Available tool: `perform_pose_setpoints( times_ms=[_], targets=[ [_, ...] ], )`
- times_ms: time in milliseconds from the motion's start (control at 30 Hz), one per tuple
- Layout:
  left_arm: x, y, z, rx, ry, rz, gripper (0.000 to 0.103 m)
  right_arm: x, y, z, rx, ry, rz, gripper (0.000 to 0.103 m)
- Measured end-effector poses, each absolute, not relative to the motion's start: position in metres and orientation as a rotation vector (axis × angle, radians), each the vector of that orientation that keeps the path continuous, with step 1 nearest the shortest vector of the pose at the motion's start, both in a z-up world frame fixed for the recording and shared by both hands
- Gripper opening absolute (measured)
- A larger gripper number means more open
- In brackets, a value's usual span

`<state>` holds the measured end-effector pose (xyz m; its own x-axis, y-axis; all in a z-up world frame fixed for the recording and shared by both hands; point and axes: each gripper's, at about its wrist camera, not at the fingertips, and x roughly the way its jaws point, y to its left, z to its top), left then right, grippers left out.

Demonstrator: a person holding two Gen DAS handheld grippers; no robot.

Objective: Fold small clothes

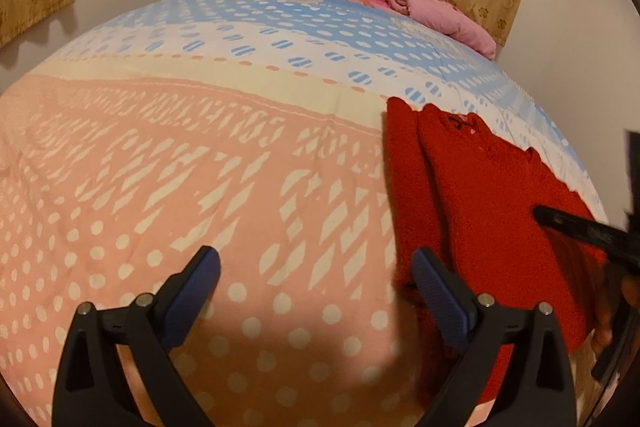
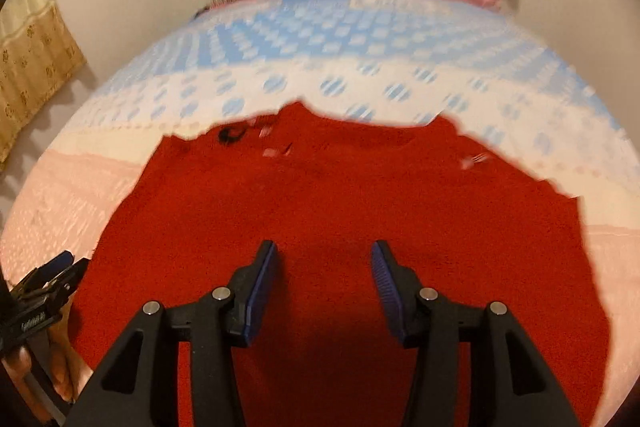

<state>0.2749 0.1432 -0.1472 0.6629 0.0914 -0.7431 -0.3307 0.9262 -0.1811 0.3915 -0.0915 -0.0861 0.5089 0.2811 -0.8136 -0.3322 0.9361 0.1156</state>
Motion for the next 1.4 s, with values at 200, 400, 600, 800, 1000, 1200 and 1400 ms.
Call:
perform_pose_setpoints(
  times_ms=[200,400,600,800,1000,1200,1400],
  targets=[
    [0.276,0.142,-0.148,-0.299,0.824,0.238,0.100,0.431,-0.087,-0.103,-0.005,1.018,0.328,0.052],
    [0.274,0.144,-0.147,-0.311,0.818,0.246,0.100,0.378,-0.093,-0.083,-0.024,0.900,0.422,0.052],
    [0.275,0.141,-0.148,-0.288,0.827,0.255,0.101,0.296,-0.079,-0.068,-0.162,0.768,0.564,0.055],
    [0.275,0.140,-0.147,-0.282,0.827,0.266,0.102,0.240,-0.044,-0.078,-0.353,0.707,0.661,0.056],
    [0.273,0.146,-0.146,-0.309,0.824,0.258,0.102,0.223,-0.017,-0.091,-0.497,0.670,0.669,0.056],
    [0.272,0.162,-0.138,-0.394,0.784,0.195,0.102,0.209,-0.001,-0.100,-0.628,0.617,0.618,0.056],
    [0.301,0.165,-0.130,-0.444,0.791,0.082,0.102,0.203,0.015,-0.101,-0.696,0.575,0.573,0.056]
  ],
)
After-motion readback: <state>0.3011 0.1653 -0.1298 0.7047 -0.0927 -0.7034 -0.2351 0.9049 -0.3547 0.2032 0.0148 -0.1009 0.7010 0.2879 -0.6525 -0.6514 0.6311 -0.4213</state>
